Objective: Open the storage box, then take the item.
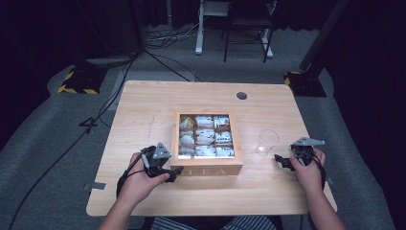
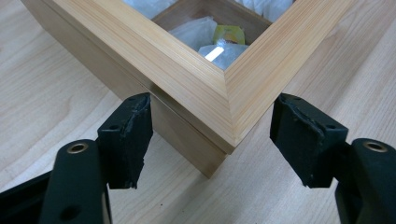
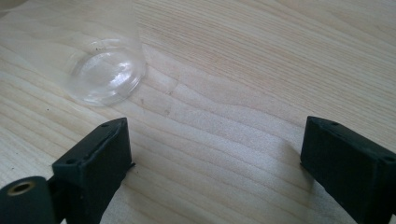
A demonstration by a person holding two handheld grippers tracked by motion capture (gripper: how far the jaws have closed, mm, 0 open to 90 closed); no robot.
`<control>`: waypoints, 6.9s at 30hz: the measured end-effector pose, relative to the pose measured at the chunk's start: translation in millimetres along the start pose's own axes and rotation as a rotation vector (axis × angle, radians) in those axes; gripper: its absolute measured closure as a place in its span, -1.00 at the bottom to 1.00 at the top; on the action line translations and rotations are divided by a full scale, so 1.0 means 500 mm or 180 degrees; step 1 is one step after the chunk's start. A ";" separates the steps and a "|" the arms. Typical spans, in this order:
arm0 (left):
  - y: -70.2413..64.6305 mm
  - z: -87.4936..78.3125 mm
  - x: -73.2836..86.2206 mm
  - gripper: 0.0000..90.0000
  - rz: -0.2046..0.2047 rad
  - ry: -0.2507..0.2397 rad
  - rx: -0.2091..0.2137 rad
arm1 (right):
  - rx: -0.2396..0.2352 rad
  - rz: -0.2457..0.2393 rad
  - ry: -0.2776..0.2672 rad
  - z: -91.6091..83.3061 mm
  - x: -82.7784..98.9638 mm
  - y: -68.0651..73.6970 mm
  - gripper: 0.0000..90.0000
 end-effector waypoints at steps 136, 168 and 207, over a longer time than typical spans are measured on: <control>0.127 -0.031 -0.264 0.22 0.0188 -0.0941 -0.0636 | -0.0169 0.0121 0.0141 -0.101 -0.080 0.074 0.01; 0.129 -0.027 -0.273 0.10 0.0208 -0.0921 -0.0541 | -0.0834 -0.0266 -0.0449 -0.073 -0.261 0.295 -0.24; 0.118 -0.023 -0.270 0.08 0.0314 -0.0919 -0.0499 | -0.1467 -0.0703 -0.0188 0.098 -0.302 0.638 0.16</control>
Point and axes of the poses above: each handheld gripper's, and its own axes: z roughly forward along the jaws, x roughly out of its underside, y roughly to its left, the point moved 9 cm from there along z, roughly forward along the jaws, and after that the axes turned 13 degrees about -y, right-handed, at the moved point
